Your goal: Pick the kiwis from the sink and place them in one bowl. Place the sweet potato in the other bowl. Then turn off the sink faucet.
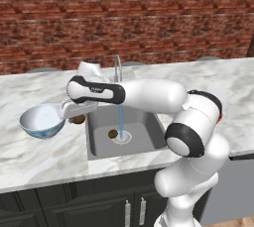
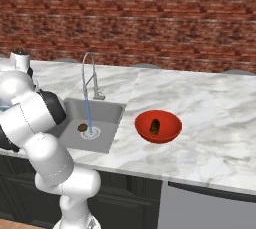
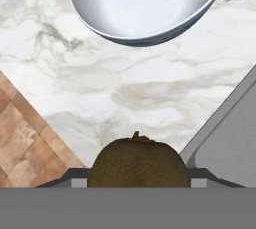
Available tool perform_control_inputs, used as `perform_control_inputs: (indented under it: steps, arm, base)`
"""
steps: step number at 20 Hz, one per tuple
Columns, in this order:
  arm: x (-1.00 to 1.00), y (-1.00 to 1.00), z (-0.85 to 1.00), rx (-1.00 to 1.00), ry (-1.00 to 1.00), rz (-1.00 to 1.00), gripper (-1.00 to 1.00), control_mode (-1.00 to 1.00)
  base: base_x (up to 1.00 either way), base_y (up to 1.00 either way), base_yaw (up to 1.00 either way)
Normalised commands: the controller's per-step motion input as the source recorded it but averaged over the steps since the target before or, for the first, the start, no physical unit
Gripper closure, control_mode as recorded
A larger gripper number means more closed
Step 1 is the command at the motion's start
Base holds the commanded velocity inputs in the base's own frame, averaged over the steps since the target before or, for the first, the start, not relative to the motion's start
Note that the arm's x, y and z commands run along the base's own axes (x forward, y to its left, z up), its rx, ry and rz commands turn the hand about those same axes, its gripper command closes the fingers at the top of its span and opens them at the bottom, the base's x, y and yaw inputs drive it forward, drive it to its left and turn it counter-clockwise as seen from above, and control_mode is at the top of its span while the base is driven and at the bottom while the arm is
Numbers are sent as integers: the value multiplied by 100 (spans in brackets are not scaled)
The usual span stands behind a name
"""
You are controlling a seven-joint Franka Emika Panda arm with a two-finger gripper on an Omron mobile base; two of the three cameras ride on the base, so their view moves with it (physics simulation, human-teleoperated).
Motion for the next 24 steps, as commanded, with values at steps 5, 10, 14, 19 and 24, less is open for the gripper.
perform_control_inputs:
  steps: [5, 10, 14, 19, 24]
  arm:
    - [11, 21, 0, 0, 0, 0, 100, -100]
    - [7, 12, 0, 0, -5, 0, 100, -100]
    - [6, 11, 1, 0, -6, 0, 100, -100]
    - [15, 10, 0, 0, -7, -1, 100, -100]
    - [23, 7, 0, 0, -5, -2, 100, -100]
  base:
    - [0, 0, 0]
    - [0, 0, 0]
    - [0, 0, 0]
    - [0, 0, 0]
    - [0, 0, 0]
